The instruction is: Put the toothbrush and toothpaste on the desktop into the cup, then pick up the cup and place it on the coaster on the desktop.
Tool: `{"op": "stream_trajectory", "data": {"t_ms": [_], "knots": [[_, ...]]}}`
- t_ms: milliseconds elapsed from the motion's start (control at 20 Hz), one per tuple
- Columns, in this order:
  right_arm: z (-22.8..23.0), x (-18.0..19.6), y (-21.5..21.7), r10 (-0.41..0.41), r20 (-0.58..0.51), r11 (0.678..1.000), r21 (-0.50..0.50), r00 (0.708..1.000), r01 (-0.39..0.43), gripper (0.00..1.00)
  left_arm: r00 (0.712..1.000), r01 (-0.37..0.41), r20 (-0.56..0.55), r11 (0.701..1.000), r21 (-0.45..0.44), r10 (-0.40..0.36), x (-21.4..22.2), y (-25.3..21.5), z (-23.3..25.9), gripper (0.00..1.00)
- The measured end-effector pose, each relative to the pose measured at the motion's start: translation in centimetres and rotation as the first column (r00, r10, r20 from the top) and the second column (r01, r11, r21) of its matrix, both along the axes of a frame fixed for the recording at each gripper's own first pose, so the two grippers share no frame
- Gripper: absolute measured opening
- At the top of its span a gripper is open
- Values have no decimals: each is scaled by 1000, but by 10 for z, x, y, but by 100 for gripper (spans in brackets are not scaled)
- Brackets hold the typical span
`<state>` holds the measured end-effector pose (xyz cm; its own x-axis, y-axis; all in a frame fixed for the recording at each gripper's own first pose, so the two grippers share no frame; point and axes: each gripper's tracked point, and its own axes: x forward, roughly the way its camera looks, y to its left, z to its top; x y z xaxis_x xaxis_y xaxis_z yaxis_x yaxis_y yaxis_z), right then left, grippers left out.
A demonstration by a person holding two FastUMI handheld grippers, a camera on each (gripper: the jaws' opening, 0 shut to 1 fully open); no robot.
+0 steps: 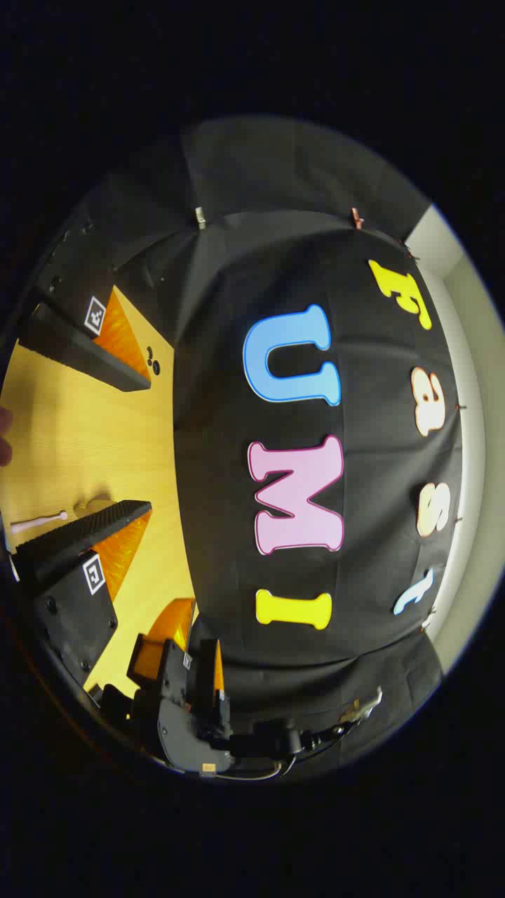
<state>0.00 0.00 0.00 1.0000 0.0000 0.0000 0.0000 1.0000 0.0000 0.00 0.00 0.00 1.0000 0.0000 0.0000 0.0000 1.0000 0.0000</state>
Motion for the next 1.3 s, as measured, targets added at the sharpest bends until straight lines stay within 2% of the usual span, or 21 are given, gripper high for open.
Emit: {"op": "stream_trajectory", "data": {"t_ms": [100, 200, 400, 550, 650, 700, 750, 850, 950, 1100, 1200, 1300], "knots": [[13, -1, -7, -20, 41, 999, 40, 999, 19, 98, 999, 25, 25, 999, 24, -25, -3, -9, 7, 99], [25, -8, -15, -50, 74, 995, 84, 996, 44, 97, 997, 66, 38, 998, 2, -67, 0, -23, 11, 100], [34, -31, -32, -93, 117, 994, 73, 989, 84, 97, 991, 117, 69, 993, -13, -116, 5, -35, 17, 100], [39, -47, -49, -141, 126, 988, 84, 982, 131, 97, 989, 142, 44, 989, -51, -140, 10, -38, 7, 100], [39, -55, -58, -164, 127, 984, 86, 978, 154, 99, 989, 147, 20, 986, -81, -146, 12, -37, -1, 100], [40, -58, -61, -168, 127, 984, 86, 978, 158, 95, 990, 143, 8, 985, -92, -143, 14, -35, -6, 100], [38, -61, -63, -173, 125, 983, 85, 977, 163, 99, 991, 134, -2, 985, -104, -135, 15, -32, -9, 100], [29, -66, -63, -170, 106, 983, 90, 980, 161, 97, 993, 111, -27, 986, -123, -116, 18, -27, -17, 100], [7, -66, -60, -159, 40, 984, 83, 986, 156, 97, 995, 92, -36, 988, -125, -97, 20, -22, -20, 100], [-42, -62, -48, -123, -130, 987, 86, 984, 135, 98, 996, 78, -31, 992, -102, -82, 18, -19, -20, 100], [-82, -59, -41, -104, -269, 986, 95, 957, 134, 98, 997, 74, -30, 992, -98, -77, 16, -16, -20, 100], [-123, -56, -35, -101, -393, 987, 80, 914, 143, 98, 996, 73, -37, 991, -111, -78, 12, -13, -24, 100]]}}
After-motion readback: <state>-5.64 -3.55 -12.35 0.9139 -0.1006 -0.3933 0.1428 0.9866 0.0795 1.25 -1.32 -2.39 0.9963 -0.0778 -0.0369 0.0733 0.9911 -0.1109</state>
